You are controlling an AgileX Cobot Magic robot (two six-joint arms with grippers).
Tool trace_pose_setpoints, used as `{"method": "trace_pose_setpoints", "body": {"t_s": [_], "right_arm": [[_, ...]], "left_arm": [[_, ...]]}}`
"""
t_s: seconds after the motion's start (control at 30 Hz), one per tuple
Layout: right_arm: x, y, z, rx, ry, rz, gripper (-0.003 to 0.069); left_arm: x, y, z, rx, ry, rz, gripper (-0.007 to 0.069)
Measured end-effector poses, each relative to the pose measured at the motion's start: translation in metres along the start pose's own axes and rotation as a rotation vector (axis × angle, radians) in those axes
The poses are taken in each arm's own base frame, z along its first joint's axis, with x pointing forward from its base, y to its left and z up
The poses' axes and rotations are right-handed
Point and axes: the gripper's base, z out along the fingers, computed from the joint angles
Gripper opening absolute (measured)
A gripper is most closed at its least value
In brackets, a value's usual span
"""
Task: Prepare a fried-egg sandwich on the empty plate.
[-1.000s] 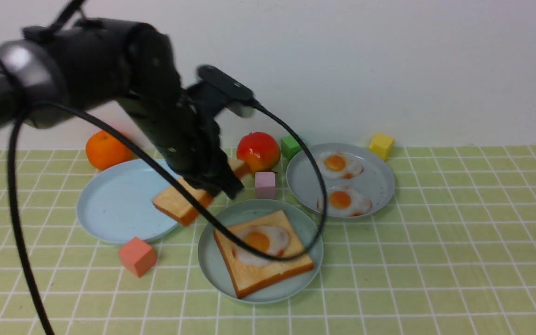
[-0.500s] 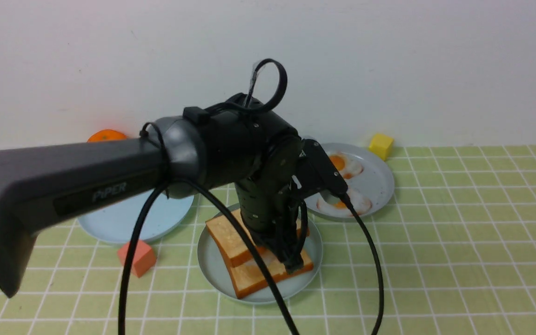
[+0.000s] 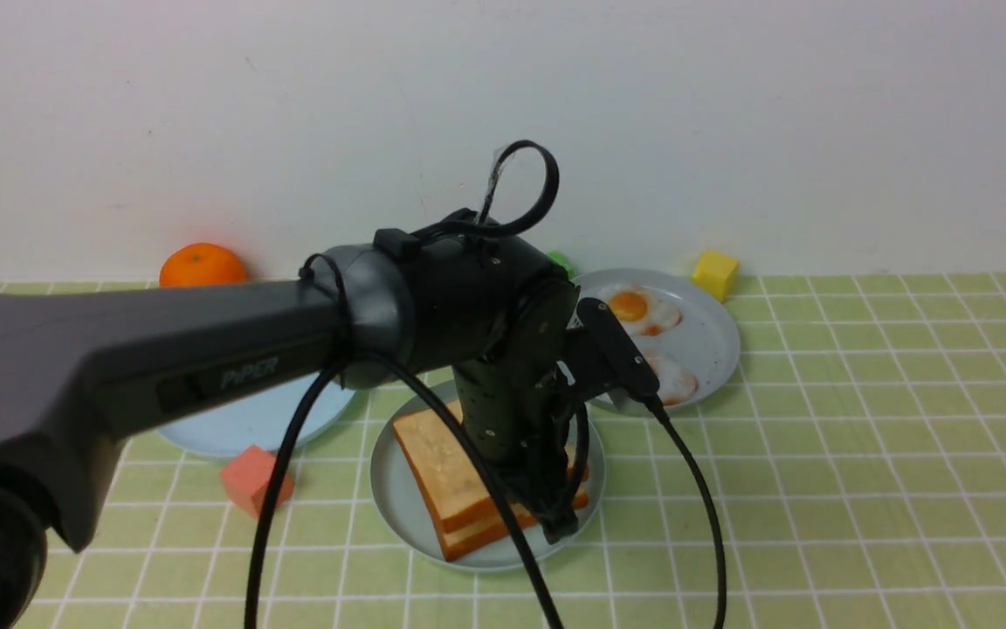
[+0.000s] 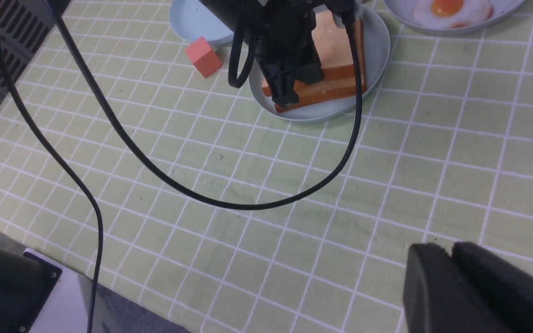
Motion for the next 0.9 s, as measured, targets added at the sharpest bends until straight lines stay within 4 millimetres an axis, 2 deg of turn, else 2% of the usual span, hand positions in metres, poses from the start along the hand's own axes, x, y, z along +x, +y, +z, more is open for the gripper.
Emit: {"method": "trace_pose_setpoints", "body": {"t_s": [0.03, 0.07, 0.17, 0.23, 0.3, 0.4, 0.5, 0.6, 0.63, 0.7, 0.77, 0.8, 0.83, 0.87, 0.9], "right_arm": [[0.0, 0.0, 0.0, 0.0, 0.0, 0.0, 0.0083], [0.0, 0.0, 0.0, 0.0, 0.0, 0.0, 0.0083], [0.0, 0.0, 0.0, 0.0, 0.0, 0.0, 0.0085], [0.0, 0.0, 0.0, 0.001, 0.004, 0.0, 0.0088], [0.001, 0.0, 0.0, 0.003, 0.012, 0.0, 0.0088], [0.002, -0.001, 0.0, 0.014, 0.027, -0.004, 0.0091], [0.003, -0.003, 0.0, 0.03, 0.037, -0.01, 0.0093], [0.004, -0.004, 0.0, 0.047, 0.041, -0.018, 0.0095], [0.004, -0.004, 0.0, 0.047, 0.041, -0.018, 0.0095], [0.005, -0.006, 0.0, 0.067, 0.061, -0.025, 0.0095], [0.006, -0.007, -0.001, 0.075, 0.072, -0.026, 0.0095], [0.008, -0.008, -0.001, 0.088, 0.088, -0.03, 0.0091], [0.009, -0.009, -0.001, 0.099, 0.098, -0.032, 0.0085], [0.009, -0.01, -0.001, 0.107, 0.104, -0.035, 0.0077], [0.009, -0.01, -0.001, 0.111, 0.106, -0.036, 0.0073]], "left_arm": [[0.0, 0.0, 0.0, 0.002, -0.002, -0.002, 0.0194], [0.0, -0.001, -0.001, 0.008, -0.005, -0.008, 0.0254], [0.0, -0.001, -0.001, 0.012, -0.003, -0.014, 0.034], [0.0, -0.001, -0.008, 0.015, -0.004, -0.039, 0.0434], [0.001, -0.001, -0.014, 0.017, -0.007, -0.06, 0.0467], [0.0, 0.001, -0.057, 0.011, -0.086, -0.15, 0.0502], [0.006, 0.001, -0.122, 0.012, -0.215, -0.29, 0.0457], [0.028, -0.006, -0.196, 0.043, -0.336, -0.427, 0.0337], [0.03, -0.007, -0.201, 0.046, -0.342, -0.439, 0.0327], [0.066, -0.02, -0.251, 0.053, -0.406, -0.471, 0.0173], [0.08, -0.026, -0.263, 0.05, -0.429, -0.471, 0.0117], [0.101, -0.035, -0.278, 0.042, -0.474, -0.472, 0.0042], [0.12, -0.043, -0.285, 0.033, -0.514, -0.472, 0.0001], [0.137, -0.05, -0.288, 0.024, -0.557, -0.473, -0.0013], [0.14, -0.052, -0.289, 0.021, -0.567, -0.473, -0.0013]]}}
